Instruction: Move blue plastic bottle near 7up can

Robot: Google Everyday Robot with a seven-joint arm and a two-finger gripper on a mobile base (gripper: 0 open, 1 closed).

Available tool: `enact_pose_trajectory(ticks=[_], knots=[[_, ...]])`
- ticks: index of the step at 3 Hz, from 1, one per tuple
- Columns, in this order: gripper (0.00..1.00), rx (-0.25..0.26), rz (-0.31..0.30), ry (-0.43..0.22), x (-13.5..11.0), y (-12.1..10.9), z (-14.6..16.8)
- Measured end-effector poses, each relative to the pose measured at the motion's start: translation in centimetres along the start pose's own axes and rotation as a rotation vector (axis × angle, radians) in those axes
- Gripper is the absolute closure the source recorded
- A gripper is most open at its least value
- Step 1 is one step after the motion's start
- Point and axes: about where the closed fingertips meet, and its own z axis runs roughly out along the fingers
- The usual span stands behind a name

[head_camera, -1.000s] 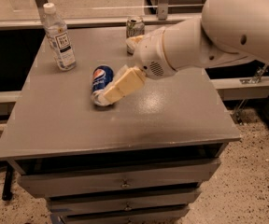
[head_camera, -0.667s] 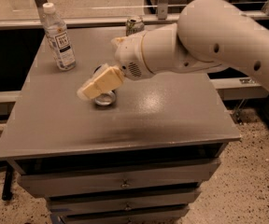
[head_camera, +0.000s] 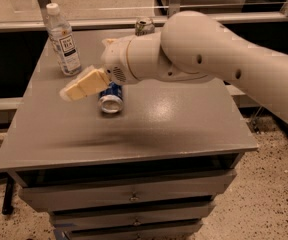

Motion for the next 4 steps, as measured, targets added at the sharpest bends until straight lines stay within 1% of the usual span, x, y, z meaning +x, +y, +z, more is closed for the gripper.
enact_pose_trajectory(ticks=[1, 2, 3, 4], knots=[[0.00, 0.042, -0.008, -0.043, -0.4, -1.0, 0.7], [0.00, 0.081, -0.021, -0.096, -0.7, -3.2, 2.6], [0.00, 0.101, -0.028, -0.134, -0.7, -5.4, 4.6], [0.00, 0.103, -0.038, -0.154, -0.9, -7.0, 6.1]])
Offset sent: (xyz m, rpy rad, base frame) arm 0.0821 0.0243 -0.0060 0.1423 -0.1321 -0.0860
